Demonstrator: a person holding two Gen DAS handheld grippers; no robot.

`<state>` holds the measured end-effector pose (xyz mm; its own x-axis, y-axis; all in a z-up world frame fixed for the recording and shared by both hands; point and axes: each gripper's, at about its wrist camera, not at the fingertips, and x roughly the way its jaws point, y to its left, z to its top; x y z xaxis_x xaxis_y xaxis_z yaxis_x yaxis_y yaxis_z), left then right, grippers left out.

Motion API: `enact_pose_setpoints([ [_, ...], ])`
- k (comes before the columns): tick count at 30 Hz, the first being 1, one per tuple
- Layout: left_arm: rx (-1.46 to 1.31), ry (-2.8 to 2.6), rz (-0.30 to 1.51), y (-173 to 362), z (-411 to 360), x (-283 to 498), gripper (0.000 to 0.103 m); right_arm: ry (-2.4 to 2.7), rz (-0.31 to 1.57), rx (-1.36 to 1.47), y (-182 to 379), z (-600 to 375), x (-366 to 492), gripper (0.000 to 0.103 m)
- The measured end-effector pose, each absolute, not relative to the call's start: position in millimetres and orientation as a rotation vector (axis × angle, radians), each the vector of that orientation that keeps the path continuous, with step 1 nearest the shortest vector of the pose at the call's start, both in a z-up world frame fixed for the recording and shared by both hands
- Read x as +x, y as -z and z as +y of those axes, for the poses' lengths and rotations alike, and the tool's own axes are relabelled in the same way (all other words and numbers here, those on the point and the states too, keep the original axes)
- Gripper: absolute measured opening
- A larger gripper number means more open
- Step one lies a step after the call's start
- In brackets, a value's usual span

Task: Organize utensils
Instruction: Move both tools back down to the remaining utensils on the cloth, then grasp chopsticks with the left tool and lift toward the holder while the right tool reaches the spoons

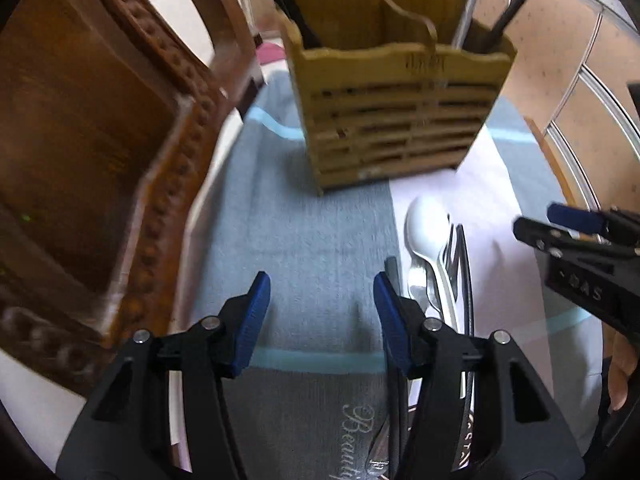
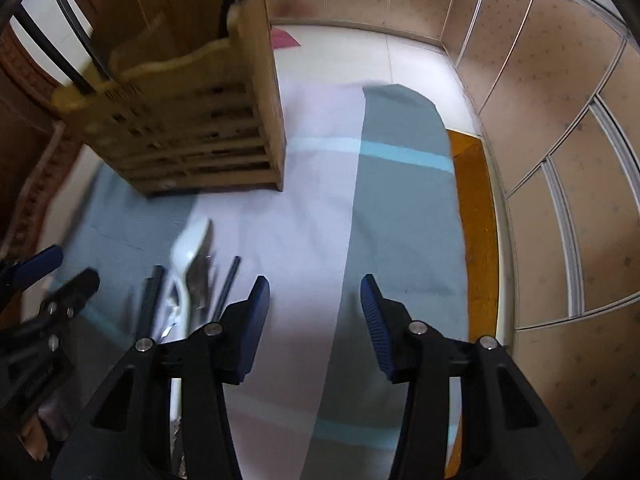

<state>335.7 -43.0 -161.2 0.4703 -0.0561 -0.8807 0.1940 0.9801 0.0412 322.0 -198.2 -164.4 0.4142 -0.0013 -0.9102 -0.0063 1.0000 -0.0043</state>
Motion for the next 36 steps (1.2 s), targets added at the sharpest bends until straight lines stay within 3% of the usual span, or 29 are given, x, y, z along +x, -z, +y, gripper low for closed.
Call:
enact_pose_setpoints([
  [6,0.116,0.218,1.128,182.6,-57.4,348.1,0.053,0.017,1.14,-0.005,167.4,-193.5,335.7,0.048],
  [10,0.136,0.231,1.165,193.8,-66.2,362.5,0.036,0.018,1.148,0.009,170.0,-193.5,344.8,0.048],
  [18,0.169,0.279,1.201,198.2,-86.5,377.1,0.032,0.013,1.173,0.038,178.3,-203.1,344.6,0.048],
  [20,0.154,0.28,1.204,197.2,-86.7,377.9,0.014,-0.003,1.18,0.057,181.3,-203.8,349.6,0.048],
  [22,0.138,0.264,1.212,195.8,-83.3,379.7,0.014,-0.024,1.186,0.061,182.7,-198.8,353.8,0.046],
  [27,0.084,0.258,1.204,188.2,-67.0,380.0,0.014,-0.066,1.228,0.07,191.3,-182.8,364.9,0.027],
  [34,0.026,0.236,1.226,185.4,-51.3,384.9,0.014,-0.066,1.225,0.008,193.7,-162.3,370.4,0.027],
  [36,0.021,0.235,1.235,186.4,-53.9,391.8,0.019,-0.08,1.229,-0.019,193.6,-155.9,367.3,0.027],
])
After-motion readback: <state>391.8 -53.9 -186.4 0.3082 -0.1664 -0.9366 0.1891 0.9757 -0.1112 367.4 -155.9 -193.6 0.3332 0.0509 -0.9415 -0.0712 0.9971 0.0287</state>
